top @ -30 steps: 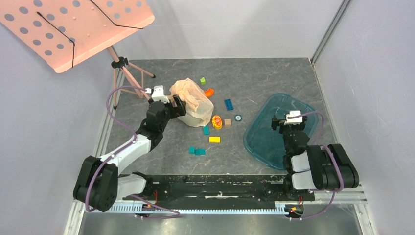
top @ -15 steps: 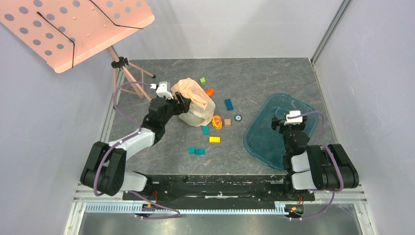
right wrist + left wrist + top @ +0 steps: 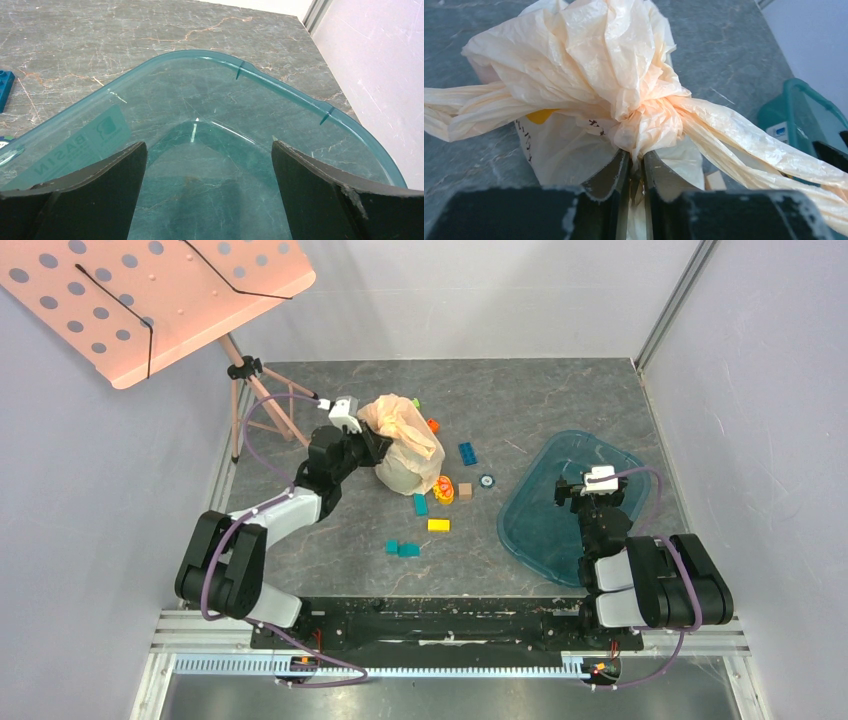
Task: Take the fake fruits out of the plastic bag
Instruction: Pick up the plastic bag at the center of the board.
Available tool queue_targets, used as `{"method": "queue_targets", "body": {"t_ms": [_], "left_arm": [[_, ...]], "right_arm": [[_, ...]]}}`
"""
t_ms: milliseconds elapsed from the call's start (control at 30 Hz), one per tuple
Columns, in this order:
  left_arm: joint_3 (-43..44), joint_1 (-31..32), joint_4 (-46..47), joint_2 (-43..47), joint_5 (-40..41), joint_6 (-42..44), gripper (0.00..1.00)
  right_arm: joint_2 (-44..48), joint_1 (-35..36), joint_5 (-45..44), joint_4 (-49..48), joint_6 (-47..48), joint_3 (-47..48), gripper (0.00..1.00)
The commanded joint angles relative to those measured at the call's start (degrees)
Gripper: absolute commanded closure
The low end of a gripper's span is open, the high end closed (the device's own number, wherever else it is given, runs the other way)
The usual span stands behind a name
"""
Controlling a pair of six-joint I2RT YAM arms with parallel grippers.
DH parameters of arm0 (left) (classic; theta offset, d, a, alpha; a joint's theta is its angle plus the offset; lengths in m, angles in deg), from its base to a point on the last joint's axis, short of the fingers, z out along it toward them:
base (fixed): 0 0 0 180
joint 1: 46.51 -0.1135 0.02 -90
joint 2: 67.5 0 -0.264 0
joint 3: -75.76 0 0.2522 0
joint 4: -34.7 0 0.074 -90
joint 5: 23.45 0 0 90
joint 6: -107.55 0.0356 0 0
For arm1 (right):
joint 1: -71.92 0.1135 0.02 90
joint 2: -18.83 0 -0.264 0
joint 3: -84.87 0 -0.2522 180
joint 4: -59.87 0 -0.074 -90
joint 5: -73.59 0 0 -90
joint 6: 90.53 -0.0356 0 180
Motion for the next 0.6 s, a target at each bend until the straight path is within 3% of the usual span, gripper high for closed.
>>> {"method": "queue_targets", "body": {"t_ms": [0, 133, 167, 367, 567], "left_arm": [[7.1, -0.1, -1.9, 0.6, -7.5, 3.6, 0.77], [13.2, -0.1, -7.1, -0.7, -12.0, 4.3, 0.85], [14.1, -0.1, -7.8, -1.0, -12.7, 4.3, 0.97], [20.1, -0.1, -13.0, -1.6, -16.4, 6.5, 0.98], [28.8, 0.3, -24.7, -1.3, -24.6, 16.6, 0.98]], "right_arm": [[1.0, 0.2, -1.1, -1.9, -0.6, -5.5, 0.02], [6.5, 0.2, -3.9, 5.7, -1.9, -4.3, 0.02], [8.4, 0.2, -4.1, 9.2, -2.1, -2.9, 0.02], [18.6, 0.2, -7.3, 32.8, -10.4, 6.6, 0.02], [21.0, 0.2, -6.2, 53.6, -15.5, 19.3, 0.02]]}}
